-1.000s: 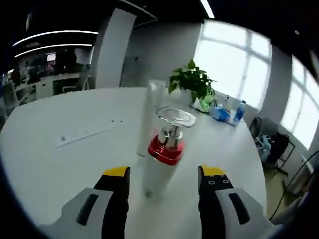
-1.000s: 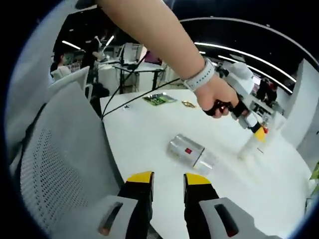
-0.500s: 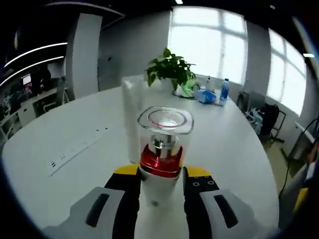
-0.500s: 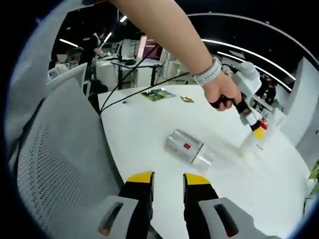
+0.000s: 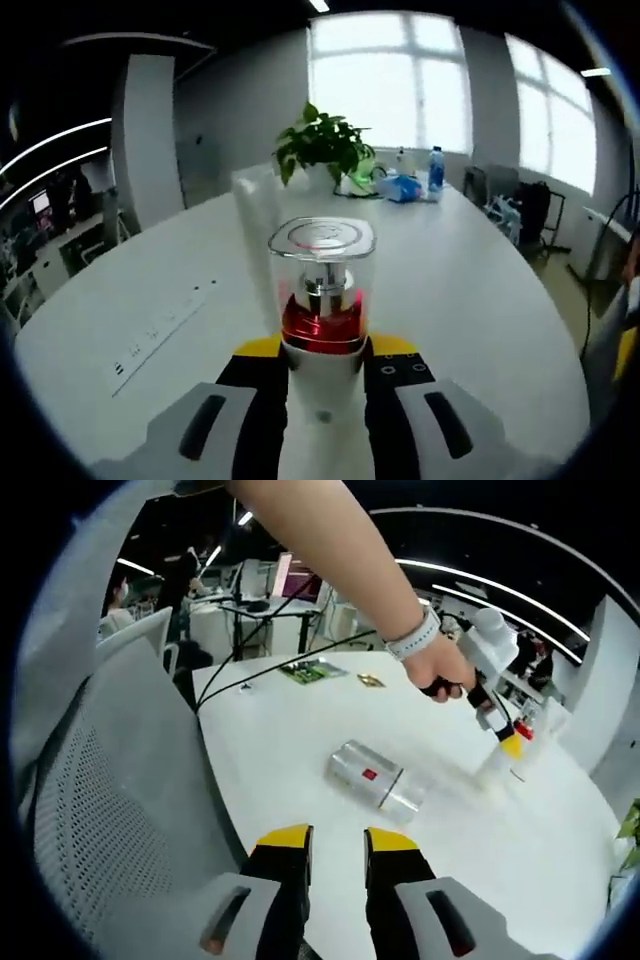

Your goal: Arrange the skincare products in the storage area until every visible bottle or jar stands upright without overlapping.

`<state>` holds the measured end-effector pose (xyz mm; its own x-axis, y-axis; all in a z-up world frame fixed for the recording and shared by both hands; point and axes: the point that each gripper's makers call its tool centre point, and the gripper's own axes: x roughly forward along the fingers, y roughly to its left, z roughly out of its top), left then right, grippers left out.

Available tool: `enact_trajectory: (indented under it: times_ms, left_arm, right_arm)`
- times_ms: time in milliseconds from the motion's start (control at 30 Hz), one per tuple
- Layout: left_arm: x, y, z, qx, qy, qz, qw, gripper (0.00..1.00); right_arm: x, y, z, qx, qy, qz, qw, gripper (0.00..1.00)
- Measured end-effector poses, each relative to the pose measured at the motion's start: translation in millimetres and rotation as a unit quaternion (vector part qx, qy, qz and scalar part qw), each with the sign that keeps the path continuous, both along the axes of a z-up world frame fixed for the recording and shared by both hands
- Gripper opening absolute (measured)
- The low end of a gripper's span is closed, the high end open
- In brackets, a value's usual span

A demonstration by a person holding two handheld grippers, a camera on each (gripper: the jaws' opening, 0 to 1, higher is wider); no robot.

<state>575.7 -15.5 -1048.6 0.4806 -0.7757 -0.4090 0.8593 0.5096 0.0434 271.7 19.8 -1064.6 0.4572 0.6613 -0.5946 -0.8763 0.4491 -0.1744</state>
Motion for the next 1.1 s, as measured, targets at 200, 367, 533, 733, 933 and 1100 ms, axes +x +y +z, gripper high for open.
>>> enact_trajectory:
  times_ms: [200,367,533,733,933,1100]
  left_arm:
    - [0.3,3.4,3.3,-0.015,0.002,0.007,0.9999,0.25]
    - [8.6,4.6,4.7,-0.030,0.001,0.021,0.9993,0.25]
    - [21.7,4.8,5.7,-0.045,-0.001,0.034,0.9984,0.25]
    - [33.8,10.0,6.8,-0.050,-0.004,0.042,0.9978,0.25]
    - [39.8,9.5,6.7,-0.055,-0.002,0.019,0.9983,0.26]
    - [43.3,7.3,6.2,-0.055,-0.002,0.003,0.9985,0.26]
  right_arm:
    - [0.4,-0.3,-0.6,-0.001,0.002,-0.003,1.0000,0.15]
    - [1.3,0.3,1.6,0.005,0.000,-0.003,1.0000,0.14]
    - [1.0,0.4,1.1,0.006,0.003,-0.005,1.0000,0.15]
    - [0.6,0.5,-0.5,0.001,0.005,-0.004,1.0000,0.17]
    - [-0.4,0.1,-2.4,-0.003,0.009,-0.003,1.0000,0.17]
    - [-0.9,0.0,-3.2,-0.004,0.012,-0.002,0.9999,0.17]
